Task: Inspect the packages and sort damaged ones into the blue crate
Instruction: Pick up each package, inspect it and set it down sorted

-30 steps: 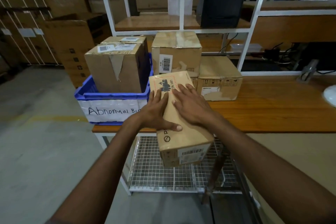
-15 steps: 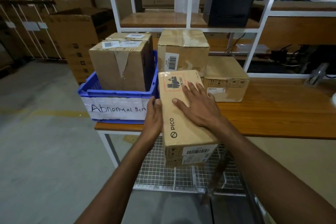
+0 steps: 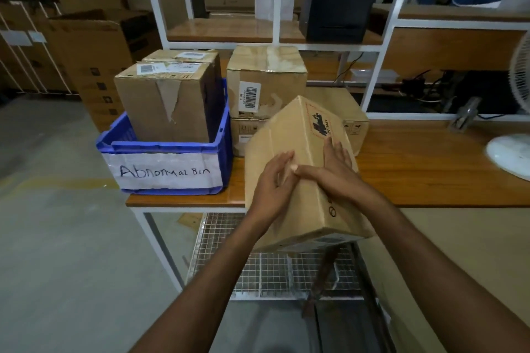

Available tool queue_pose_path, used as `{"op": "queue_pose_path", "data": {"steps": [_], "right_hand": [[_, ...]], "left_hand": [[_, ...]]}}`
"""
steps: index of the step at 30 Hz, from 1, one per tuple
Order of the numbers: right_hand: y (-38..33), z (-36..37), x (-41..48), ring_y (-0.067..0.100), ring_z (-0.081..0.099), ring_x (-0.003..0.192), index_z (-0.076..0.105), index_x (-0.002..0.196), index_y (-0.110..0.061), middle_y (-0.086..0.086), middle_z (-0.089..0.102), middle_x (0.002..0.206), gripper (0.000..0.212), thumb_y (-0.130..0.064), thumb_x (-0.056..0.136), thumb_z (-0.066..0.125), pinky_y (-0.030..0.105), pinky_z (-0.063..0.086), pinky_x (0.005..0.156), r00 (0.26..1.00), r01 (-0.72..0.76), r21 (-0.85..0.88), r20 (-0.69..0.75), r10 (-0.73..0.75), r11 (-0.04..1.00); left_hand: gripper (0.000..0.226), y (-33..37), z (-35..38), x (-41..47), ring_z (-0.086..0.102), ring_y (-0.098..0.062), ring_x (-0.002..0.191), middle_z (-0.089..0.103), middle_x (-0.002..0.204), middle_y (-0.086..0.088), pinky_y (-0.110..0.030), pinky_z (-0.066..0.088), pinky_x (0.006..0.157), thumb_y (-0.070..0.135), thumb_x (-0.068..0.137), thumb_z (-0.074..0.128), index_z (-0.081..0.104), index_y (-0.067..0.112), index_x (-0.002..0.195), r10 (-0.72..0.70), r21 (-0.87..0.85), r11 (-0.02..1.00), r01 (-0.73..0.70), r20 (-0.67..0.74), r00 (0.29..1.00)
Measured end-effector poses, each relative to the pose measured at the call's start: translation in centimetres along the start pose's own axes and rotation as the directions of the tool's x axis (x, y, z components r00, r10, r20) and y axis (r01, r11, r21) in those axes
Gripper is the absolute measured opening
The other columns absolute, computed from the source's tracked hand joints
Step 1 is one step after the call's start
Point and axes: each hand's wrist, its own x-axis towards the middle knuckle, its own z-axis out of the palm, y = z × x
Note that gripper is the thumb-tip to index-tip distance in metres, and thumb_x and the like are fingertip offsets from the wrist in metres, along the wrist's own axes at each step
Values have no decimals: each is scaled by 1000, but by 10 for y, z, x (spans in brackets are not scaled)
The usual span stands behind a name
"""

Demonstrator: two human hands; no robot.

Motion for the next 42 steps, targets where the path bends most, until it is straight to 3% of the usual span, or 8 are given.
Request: {"op": "queue_pose_path", "data": {"steps": [4, 7, 13, 16, 20, 29, 37, 42], "right_hand": [[23, -11, -10, 28, 35, 150, 4, 165, -37, -2, 27, 169, 92, -52, 95, 62, 55, 35, 117, 976, 97, 53, -202, -84, 994], [32, -13, -19, 29, 49, 138, 3, 164, -38, 1, 38, 162, 85, -35, 101, 60, 50, 45, 107, 921, 131, -94, -358, -156, 987], [68, -6, -13, 35, 32, 148, 1, 160, -47, -4, 1, 170, 96, -58, 91, 66, 54, 43, 109, 985, 60, -153, -149, -83, 986], [75, 10, -8, 34, 7, 157, 19, 161, -42, -4, -17, 171, 76, -64, 97, 53, 55, 28, 120, 968, 90, -317, -195, -158, 944], [61, 32, 0, 28, 2, 160, 35, 159, -29, 3, 6, 174, 51, -41, 109, 33, 55, 7, 127, 917, 170, -601, -194, -349, 781], [62, 24, 25, 25, 16, 158, 31, 162, -27, 0, 24, 171, 51, -33, 111, 28, 53, 12, 127, 974, 126, -558, -89, -209, 820], [60, 27, 23, 32, 5, 159, 34, 159, -35, 4, 19, 172, 50, -39, 110, 29, 61, 8, 126, 977, 77, -529, -128, -169, 845], [74, 17, 0, 38, 11, 157, 27, 161, -41, 3, 1, 174, 69, -71, 100, 39, 63, 21, 120, 974, -67, -315, -227, -7, 947]], "left_hand": [[61, -28, 14, -4, 18, -22, 156, 17, 171, 4, -55, 25, 123, 58, 101, 51, 28, 47, 157, -79, 308, 948, 83, -27, 997], [80, -41, 15, -11, 0, -24, 159, -3, 173, 11, -65, 14, 121, 76, 92, 48, 13, 51, 160, -141, 511, 849, 132, -20, 990], [90, -32, 21, -13, -4, -30, 157, -20, 167, 24, -63, 25, 118, 73, 87, 62, 19, 46, 161, -148, 472, 873, 126, 10, 989], [83, -29, 16, 0, 1, -37, 157, -16, 170, 17, -58, 25, 120, 74, 90, 54, 27, 40, 161, -120, 593, 800, 87, 15, 993], [71, -28, 13, 13, -6, -34, 158, -4, 173, 11, -63, 21, 120, 72, 99, 35, 26, 38, 162, -100, 765, 644, 12, 68, 993], [71, -21, 20, 37, -4, -37, 158, 15, 172, 6, -67, 20, 120, 72, 101, 26, 26, 35, 162, -180, 861, 508, -33, 143, 973], [76, -21, 18, 36, -13, -32, 158, 8, 173, 8, -68, 22, 118, 76, 97, 33, 24, 37, 162, -204, 811, 585, 3, 144, 968], [105, -17, -5, 17, 9, -32, 157, -18, 170, 10, -54, 29, 120, 72, 81, 69, 11, 41, 164, -331, 440, 867, 235, 157, 930]]}}
